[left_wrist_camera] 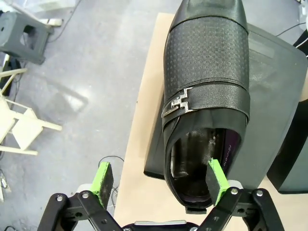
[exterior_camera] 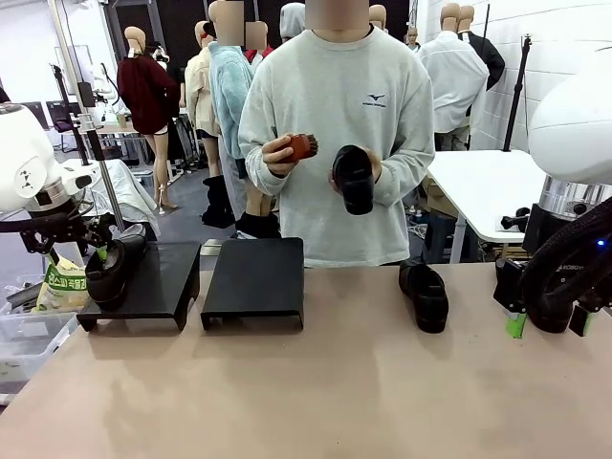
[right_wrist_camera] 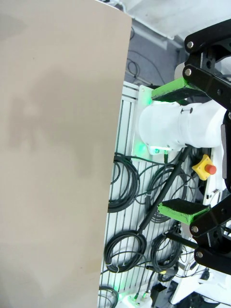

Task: Organize the shoes by placing them on the stand.
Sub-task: Pick up one Shoe and place it in the middle of the table.

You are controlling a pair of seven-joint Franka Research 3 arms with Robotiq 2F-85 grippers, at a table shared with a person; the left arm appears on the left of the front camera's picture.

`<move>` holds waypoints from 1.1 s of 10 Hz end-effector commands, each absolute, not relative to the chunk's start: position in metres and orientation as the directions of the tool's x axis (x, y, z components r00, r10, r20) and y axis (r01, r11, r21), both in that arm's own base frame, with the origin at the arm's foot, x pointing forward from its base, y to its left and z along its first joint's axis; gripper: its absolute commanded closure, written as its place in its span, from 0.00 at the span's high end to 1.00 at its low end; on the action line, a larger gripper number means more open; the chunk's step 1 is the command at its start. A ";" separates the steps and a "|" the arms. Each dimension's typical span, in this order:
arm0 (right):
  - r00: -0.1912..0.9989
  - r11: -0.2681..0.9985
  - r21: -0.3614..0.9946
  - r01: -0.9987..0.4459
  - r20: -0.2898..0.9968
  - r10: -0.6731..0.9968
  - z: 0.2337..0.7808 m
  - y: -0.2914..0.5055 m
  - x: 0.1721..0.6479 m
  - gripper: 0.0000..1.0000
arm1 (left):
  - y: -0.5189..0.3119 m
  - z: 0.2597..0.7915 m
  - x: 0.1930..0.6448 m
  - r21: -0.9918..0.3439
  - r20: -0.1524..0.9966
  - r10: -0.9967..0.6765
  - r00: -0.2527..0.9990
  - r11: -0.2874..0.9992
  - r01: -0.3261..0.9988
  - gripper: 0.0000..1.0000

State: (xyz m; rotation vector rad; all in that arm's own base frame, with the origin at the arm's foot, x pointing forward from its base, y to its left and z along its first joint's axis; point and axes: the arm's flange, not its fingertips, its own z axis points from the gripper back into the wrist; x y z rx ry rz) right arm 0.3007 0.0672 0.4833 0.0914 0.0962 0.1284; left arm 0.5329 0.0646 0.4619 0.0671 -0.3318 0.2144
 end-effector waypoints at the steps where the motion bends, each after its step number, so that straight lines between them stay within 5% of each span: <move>1: 0.987 0.989 0.090 -0.117 -0.095 0.126 0.485 0.068 0.303 1.00 | 0.065 0.463 0.534 0.030 0.340 0.192 0.921 0.976 -0.215 1.00; 7: 0.987 0.989 0.090 -0.117 -0.095 0.126 0.485 0.068 0.303 1.00 | 0.065 0.462 0.533 0.030 0.330 0.198 0.923 0.975 -0.220 1.00; 9: 0.987 0.989 0.090 -0.117 -0.095 0.126 0.485 0.068 0.303 1.00 | 0.034 0.497 0.453 -0.028 0.478 0.115 0.871 0.993 -0.115 1.00; 11: 0.987 0.989 0.090 -0.117 -0.095 0.126 0.485 0.068 0.303 1.00 | -0.004 0.499 0.392 -0.054 0.407 0.049 0.912 0.998 -0.029 1.00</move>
